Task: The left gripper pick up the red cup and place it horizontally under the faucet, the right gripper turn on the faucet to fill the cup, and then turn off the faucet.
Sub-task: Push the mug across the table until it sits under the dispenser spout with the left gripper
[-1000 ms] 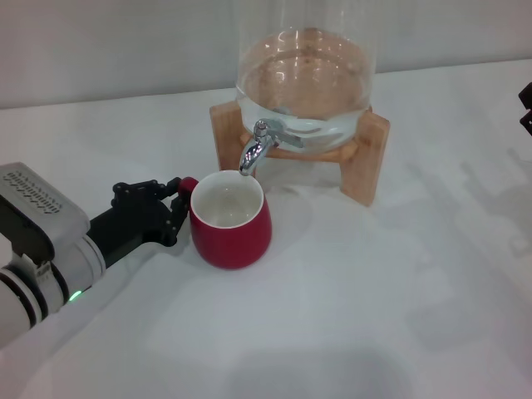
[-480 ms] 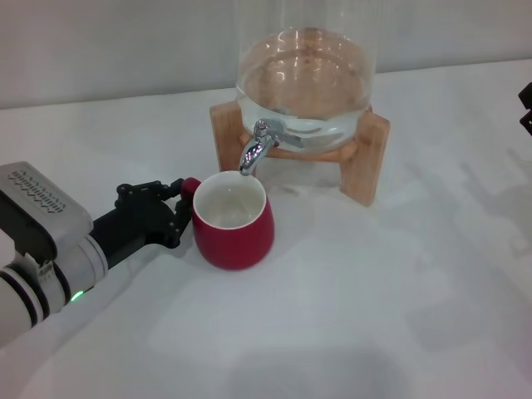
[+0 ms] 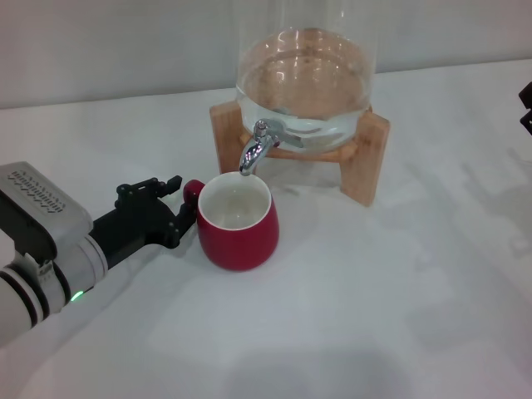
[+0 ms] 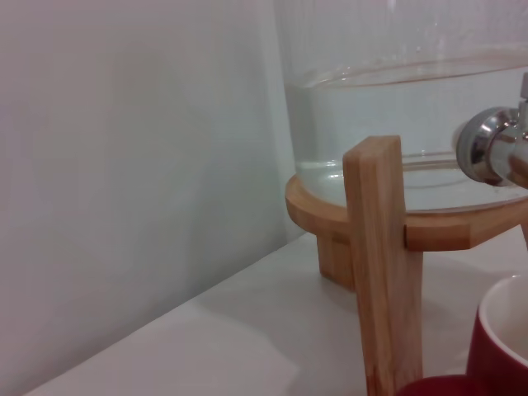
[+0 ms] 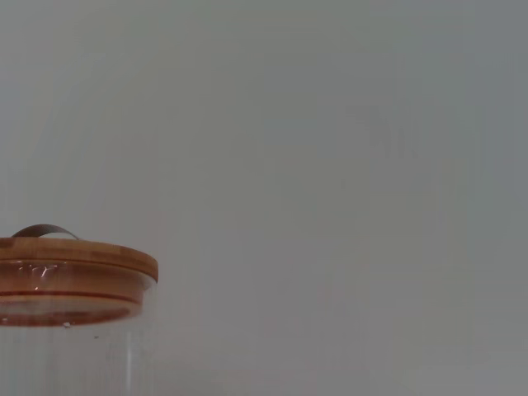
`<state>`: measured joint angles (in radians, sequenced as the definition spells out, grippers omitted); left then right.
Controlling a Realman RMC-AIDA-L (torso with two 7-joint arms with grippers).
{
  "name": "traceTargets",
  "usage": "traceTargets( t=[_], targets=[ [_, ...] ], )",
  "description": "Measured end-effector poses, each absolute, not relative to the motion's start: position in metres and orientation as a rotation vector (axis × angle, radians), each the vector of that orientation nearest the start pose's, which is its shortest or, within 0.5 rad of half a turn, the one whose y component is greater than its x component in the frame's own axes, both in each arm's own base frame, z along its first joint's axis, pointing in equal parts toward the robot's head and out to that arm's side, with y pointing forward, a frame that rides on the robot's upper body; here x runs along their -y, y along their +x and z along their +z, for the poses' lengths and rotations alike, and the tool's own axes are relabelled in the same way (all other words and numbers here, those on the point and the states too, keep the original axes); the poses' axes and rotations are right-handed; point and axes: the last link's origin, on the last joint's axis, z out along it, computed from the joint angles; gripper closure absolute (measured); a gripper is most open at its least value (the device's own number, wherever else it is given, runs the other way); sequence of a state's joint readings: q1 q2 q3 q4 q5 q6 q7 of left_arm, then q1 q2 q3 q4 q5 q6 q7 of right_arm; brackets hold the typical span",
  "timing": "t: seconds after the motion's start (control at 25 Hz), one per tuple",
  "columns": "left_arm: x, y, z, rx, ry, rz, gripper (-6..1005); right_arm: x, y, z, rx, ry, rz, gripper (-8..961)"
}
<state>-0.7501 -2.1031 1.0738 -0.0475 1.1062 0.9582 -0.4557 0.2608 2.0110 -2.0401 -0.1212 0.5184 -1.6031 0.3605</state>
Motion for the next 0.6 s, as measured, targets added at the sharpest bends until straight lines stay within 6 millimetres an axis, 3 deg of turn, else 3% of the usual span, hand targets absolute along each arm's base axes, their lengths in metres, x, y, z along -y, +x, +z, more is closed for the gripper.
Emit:
traceTargets(
  t=[0.6],
  targets=[
    [-0.3536, -0.2694, -0.1028, 0.383, -2.39, -0.479, 590, -0.2627, 0.3444, 0.0477, -0.372, -1.496, 0.981, 81]
  ],
)
